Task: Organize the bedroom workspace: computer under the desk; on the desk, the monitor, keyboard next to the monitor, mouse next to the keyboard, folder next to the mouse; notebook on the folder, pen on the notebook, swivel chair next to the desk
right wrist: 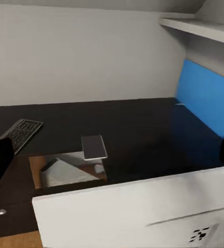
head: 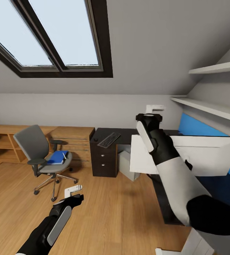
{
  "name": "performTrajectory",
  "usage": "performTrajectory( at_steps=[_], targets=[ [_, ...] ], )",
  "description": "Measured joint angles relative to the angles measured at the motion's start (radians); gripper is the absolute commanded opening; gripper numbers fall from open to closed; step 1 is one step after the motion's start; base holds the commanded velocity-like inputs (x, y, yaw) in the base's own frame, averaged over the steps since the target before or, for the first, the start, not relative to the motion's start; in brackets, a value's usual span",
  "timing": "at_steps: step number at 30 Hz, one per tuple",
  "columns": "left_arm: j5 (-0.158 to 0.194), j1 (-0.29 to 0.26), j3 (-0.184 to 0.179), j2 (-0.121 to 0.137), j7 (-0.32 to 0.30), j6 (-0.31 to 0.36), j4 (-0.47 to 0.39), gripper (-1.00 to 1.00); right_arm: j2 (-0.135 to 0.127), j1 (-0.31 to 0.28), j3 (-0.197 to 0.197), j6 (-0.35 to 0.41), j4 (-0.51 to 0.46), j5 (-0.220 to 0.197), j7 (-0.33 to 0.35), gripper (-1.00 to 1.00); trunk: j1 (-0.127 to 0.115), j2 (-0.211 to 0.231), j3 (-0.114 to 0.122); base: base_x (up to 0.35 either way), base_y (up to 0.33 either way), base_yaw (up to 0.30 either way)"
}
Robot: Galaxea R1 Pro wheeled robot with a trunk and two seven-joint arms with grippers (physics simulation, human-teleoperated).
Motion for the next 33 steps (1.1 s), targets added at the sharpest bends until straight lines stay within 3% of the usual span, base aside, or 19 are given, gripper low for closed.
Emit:
performTrajectory(
  at_steps=[5, 12, 17, 27, 33],
  targets=[
    [-0.002, 0.0, 0.001, 0.004, 0.0, -0.012, -0.002, 1.0, 0.0, -0.105, -0.063, 0.002, 0.167, -0.035, 0.034, 1.0, 0.0, 0.0, 0.0, 0.109, 0.0, 0.0],
    [-0.002, 0.0, 0.003, 0.007, -0.004, -0.046, -0.005, 1.0, -0.001, -0.157, -0.132, -0.003, 0.336, -0.125, 0.049, 1.0, -0.001, 0.0, 0.0, 0.275, 0.0, 0.0],
    [0.002, 0.0, 0.002, 0.008, -0.005, -0.062, -0.003, 1.0, -0.002, -0.164, -0.144, -0.004, 0.369, -0.153, 0.052, 1.0, -0.001, 0.0, 0.0, 0.319, 0.0, 0.0],
    [0.003, 0.0, 0.002, 0.008, -0.005, -0.067, -0.002, 1.0, -0.019, -0.166, -0.148, -0.001, 0.408, -0.162, 0.051, 1.0, -0.001, 0.0, 0.0, 0.327, 0.0, 0.0],
    [0.005, 0.0, 0.002, 0.007, -0.005, -0.066, 0.007, 1.0, -0.023, -0.167, -0.151, 0.025, 0.489, -0.164, 0.048, 1.0, 0.0, 0.0, 0.0, 0.296, 0.0, 0.0]
  ],
)
